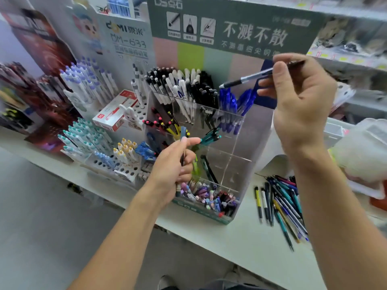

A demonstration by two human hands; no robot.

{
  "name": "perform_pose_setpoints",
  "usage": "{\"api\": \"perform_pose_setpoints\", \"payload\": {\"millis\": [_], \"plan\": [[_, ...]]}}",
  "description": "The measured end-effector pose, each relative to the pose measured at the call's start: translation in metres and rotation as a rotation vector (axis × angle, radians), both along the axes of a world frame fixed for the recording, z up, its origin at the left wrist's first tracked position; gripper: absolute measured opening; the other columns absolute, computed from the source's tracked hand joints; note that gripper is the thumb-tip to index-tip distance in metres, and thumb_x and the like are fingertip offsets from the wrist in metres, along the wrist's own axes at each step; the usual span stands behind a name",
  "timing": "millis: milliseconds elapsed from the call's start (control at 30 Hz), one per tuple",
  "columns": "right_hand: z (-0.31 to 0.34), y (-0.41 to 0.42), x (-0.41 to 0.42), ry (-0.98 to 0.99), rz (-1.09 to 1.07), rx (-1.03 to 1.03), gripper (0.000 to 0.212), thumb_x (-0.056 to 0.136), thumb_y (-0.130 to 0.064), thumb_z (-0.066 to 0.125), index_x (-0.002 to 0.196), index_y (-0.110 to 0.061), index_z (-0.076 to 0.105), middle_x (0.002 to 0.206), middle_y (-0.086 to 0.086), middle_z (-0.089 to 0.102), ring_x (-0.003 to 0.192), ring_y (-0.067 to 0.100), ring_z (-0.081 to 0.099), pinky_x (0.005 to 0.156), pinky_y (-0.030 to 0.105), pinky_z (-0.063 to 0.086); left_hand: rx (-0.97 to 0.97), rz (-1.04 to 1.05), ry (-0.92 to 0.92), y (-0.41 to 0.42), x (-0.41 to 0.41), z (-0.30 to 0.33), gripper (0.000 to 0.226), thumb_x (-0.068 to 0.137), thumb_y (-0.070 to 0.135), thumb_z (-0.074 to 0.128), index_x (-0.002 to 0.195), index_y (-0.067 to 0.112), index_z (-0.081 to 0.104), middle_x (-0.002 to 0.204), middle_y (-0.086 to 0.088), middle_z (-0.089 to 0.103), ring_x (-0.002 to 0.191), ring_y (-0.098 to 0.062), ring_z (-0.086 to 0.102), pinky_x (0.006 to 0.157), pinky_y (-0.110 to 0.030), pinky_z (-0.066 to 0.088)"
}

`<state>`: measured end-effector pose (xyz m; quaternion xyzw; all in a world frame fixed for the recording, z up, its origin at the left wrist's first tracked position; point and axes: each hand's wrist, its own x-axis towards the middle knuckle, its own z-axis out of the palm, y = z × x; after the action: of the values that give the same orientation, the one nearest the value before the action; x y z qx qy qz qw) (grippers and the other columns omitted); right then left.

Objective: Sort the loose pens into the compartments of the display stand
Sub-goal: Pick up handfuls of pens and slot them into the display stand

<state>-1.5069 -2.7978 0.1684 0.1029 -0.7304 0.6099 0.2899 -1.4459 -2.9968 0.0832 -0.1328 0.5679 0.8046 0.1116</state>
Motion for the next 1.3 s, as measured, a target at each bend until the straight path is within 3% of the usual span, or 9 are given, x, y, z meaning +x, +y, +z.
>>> {"api": "perform_pose_setpoints", "payload": {"millis": [100,233,333,567,700,833,1000,1200,1300], "plan": [[0.016,-0.008,-0.031,0.075,-0.047,0.250,0.016,0.097,-0.016,0.063,0.111,-0.009,0.066,0.095,0.006,0.071,0.081,0.017,0.071,0.075,0.034,0.060,0.190,0.025,0.002,0.006,-0.009,0.011,0.041,0.107,0.024,0.026,0.122,0.003,0.057,0.066,0.002,0.040,0.047,-0.007,0.023,0.037,-0.018,0.019],[0.015,-0.026,-0.064,-0.081,0.017,0.728,0.018,0.094,-0.023,0.068,0.109,-0.014,0.073,0.103,0.001,0.073,0.095,0.018,0.066,0.093,0.038,0.054,0.268,0.067,0.014,0.012,-0.011,0.016,0.026,0.108,0.013,0.029,0.121,0.005,0.050,0.068,-0.001,0.046,0.049,-0.008,0.030,0.039,-0.018,0.024],[0.018,-0.028,-0.066,-0.083,0.044,0.716,0.018,0.094,-0.023,0.069,0.108,-0.014,0.074,0.100,0.000,0.073,0.092,0.016,0.066,0.091,0.037,0.054,0.225,0.045,0.052,0.011,-0.007,0.014,0.027,0.108,0.013,0.037,0.127,0.005,0.055,0.075,0.000,0.056,0.055,-0.009,0.041,0.044,-0.018,0.034],[0.015,0.040,-0.023,0.052,-0.083,0.191,0.017,0.098,-0.015,0.057,0.112,-0.010,0.065,0.091,0.006,0.072,0.073,0.016,0.069,0.063,0.028,0.057,0.126,-0.011,0.085,0.014,-0.001,0.008,0.031,0.104,0.011,0.045,0.125,0.010,0.067,0.084,0.002,0.058,0.062,-0.008,0.047,0.050,-0.018,0.039],[-0.015,0.068,-0.024,-0.068,-0.222,0.285,0.020,0.096,-0.012,0.058,0.113,-0.010,0.069,0.089,-0.001,0.071,0.070,0.007,0.064,0.067,0.028,0.056,0.112,-0.040,0.074,0.034,-0.005,0.008,0.031,0.105,0.008,0.043,0.121,0.008,0.070,0.089,0.001,0.056,0.066,-0.009,0.050,0.054,-0.021,0.041],[-0.031,0.068,-0.027,-0.176,-0.113,0.262,0.022,0.095,-0.012,0.065,0.116,-0.010,0.068,0.091,0.003,0.075,0.070,0.005,0.066,0.066,0.020,0.050,0.083,-0.039,0.067,0.052,-0.007,0.003,0.029,0.104,0.007,0.047,0.123,0.009,0.069,0.090,0.001,0.061,0.070,-0.008,0.055,0.058,-0.020,0.046],[-0.015,0.066,0.005,-0.024,-0.032,0.075,0.016,0.094,-0.011,0.064,0.108,-0.006,0.068,0.086,0.016,0.073,0.067,0.028,0.066,0.063,0.039,0.057,0.152,0.064,0.061,0.053,-0.005,-0.009,0.026,0.104,0.005,0.048,0.121,0.009,0.067,0.094,-0.002,0.063,0.088,-0.012,0.064,0.074,-0.022,0.054],[-0.071,0.022,0.046,-0.323,0.194,0.487,0.012,0.092,-0.013,0.070,0.103,-0.016,0.074,0.086,-0.007,0.072,0.075,0.007,0.067,0.076,0.027,0.059,-0.026,0.290,0.097,0.029,0.006,-0.033,0.019,0.102,0.004,0.053,0.118,0.011,0.061,0.087,0.000,0.066,0.080,-0.011,0.064,0.079,-0.025,0.056],[-0.105,0.015,0.046,-0.424,0.145,0.663,0.014,0.094,-0.018,0.068,0.107,-0.017,0.074,0.092,-0.004,0.073,0.082,0.011,0.066,0.083,0.028,0.055,0.022,0.403,0.079,0.012,0.013,-0.042,0.014,0.101,0.005,0.054,0.111,0.015,0.057,0.088,0.001,0.065,0.084,-0.009,0.066,0.086,-0.027,0.057]]}}
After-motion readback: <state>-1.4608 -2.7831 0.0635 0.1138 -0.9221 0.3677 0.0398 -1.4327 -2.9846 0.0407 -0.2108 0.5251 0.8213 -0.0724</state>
